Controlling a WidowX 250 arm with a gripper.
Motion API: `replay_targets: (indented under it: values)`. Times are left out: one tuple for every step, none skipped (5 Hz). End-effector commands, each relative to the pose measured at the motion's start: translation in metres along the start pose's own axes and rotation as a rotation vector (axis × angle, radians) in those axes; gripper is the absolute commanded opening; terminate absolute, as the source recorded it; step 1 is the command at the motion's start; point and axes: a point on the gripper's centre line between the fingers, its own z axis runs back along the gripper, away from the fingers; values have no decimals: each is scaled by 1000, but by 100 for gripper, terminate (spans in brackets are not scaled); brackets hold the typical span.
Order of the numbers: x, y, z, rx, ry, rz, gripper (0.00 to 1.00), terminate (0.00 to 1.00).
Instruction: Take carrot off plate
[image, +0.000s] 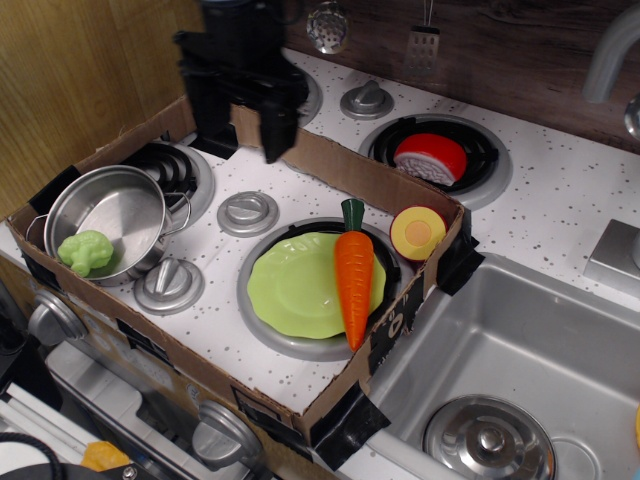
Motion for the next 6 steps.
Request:
replay_targets:
  values:
    - [15, -43, 21, -9, -61, 160, 100, 0]
    - [8, -62, -5, -8, -103, 256, 100, 0]
    - [0, -73, -27, -20, -124, 288, 100, 0]
    - [-5, -78, -38, -2, -118, 300, 100, 0]
    - [-5, -76, -44, 3, -123, 310, 100, 0]
    - [-1, -74, -55, -5, -153, 332, 100, 0]
